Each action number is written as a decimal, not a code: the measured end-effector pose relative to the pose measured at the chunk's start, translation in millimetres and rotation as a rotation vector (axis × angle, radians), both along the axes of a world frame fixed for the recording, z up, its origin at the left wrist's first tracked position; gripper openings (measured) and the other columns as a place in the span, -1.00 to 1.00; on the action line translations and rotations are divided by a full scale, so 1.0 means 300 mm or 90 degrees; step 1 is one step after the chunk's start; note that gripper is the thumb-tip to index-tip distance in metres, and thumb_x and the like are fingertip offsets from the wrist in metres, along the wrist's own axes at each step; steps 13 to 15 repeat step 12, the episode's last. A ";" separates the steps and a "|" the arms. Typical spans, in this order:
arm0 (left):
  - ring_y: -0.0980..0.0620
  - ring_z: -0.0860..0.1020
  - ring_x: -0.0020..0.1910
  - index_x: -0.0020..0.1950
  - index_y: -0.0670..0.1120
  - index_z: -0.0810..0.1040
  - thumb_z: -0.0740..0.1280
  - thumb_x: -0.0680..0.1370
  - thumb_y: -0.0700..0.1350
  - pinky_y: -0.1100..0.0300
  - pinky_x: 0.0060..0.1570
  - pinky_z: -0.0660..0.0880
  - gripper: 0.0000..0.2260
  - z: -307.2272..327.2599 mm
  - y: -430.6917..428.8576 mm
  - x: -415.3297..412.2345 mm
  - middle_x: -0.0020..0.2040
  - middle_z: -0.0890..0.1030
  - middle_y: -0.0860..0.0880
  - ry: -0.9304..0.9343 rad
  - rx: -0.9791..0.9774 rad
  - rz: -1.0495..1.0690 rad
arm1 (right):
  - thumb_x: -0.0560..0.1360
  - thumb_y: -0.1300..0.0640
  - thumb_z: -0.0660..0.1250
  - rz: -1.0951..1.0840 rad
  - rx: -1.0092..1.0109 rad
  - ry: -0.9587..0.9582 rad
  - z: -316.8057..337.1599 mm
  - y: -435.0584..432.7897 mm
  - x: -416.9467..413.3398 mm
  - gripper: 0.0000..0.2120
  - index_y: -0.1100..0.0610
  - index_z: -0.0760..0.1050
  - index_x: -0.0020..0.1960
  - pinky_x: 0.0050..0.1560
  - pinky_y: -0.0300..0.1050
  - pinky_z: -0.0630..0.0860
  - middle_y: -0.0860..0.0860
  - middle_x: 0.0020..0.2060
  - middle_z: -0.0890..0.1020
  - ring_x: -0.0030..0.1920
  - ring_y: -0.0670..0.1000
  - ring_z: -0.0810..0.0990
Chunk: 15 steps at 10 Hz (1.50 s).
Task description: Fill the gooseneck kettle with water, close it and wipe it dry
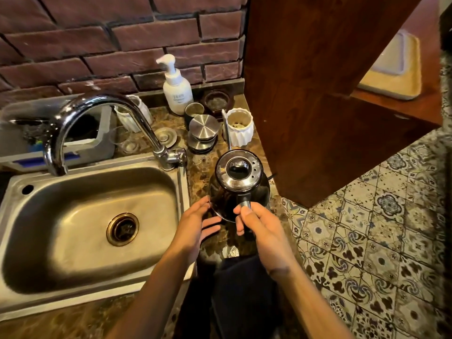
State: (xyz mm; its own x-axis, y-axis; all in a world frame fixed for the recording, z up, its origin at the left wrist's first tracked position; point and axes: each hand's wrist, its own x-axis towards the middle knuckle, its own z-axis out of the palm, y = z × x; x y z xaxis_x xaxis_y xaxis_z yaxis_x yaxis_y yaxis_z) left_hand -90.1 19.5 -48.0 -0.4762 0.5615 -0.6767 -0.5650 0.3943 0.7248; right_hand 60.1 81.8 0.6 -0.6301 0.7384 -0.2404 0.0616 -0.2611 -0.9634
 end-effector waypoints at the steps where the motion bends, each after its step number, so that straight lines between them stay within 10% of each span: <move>1: -0.15 0.64 0.13 0.32 0.06 0.52 0.15 0.72 -0.12 -0.05 0.19 0.58 -0.76 -0.009 0.027 -0.011 0.15 0.66 0.02 0.003 0.000 0.005 | 0.57 -0.06 0.18 0.024 -0.003 -0.002 -0.011 0.021 -0.006 -0.54 0.39 0.49 -0.01 0.04 -0.31 0.40 -0.03 -0.34 0.51 -0.15 -0.17 0.54; 9: -0.08 0.67 0.09 0.42 -0.01 0.49 0.24 0.69 -0.05 0.05 0.02 0.60 -0.71 -0.033 0.020 -0.019 0.25 0.64 -0.01 0.015 -0.010 -0.030 | 0.59 -0.16 0.25 0.008 0.076 -0.124 -0.018 0.068 0.004 -0.65 0.10 0.62 0.04 0.04 -0.21 0.54 0.02 -0.19 0.71 -0.12 -0.01 0.66; 11: 0.03 0.63 0.00 0.42 0.01 0.54 0.27 0.67 -0.05 0.11 0.11 0.59 -0.69 0.078 -0.078 -0.083 0.07 0.67 0.00 0.266 0.007 -0.095 | 0.49 -0.29 0.34 -0.112 0.235 -0.322 0.019 0.036 0.028 -0.55 -0.07 0.50 0.27 0.18 -0.11 0.56 -0.17 0.12 0.64 0.07 -0.21 0.60; 12: 0.16 0.62 0.07 0.36 0.00 0.59 0.31 0.65 -0.04 0.45 -0.04 0.51 -0.71 0.168 -0.158 -0.140 0.17 0.66 0.03 0.485 0.017 -0.145 | 0.56 -0.12 0.33 -0.135 0.468 -0.322 0.083 0.010 -0.011 -0.53 0.03 0.40 0.40 0.33 -0.01 0.45 -0.08 0.26 0.54 0.27 -0.10 0.49; 15: 0.16 0.62 0.07 0.36 0.00 0.59 0.31 0.65 -0.04 0.45 -0.04 0.51 -0.71 0.168 -0.158 -0.140 0.17 0.66 0.03 0.485 0.017 -0.145 | 0.56 -0.12 0.33 -0.135 0.468 -0.322 0.083 0.010 -0.011 -0.53 0.03 0.40 0.40 0.33 -0.01 0.45 -0.08 0.26 0.54 0.27 -0.10 0.49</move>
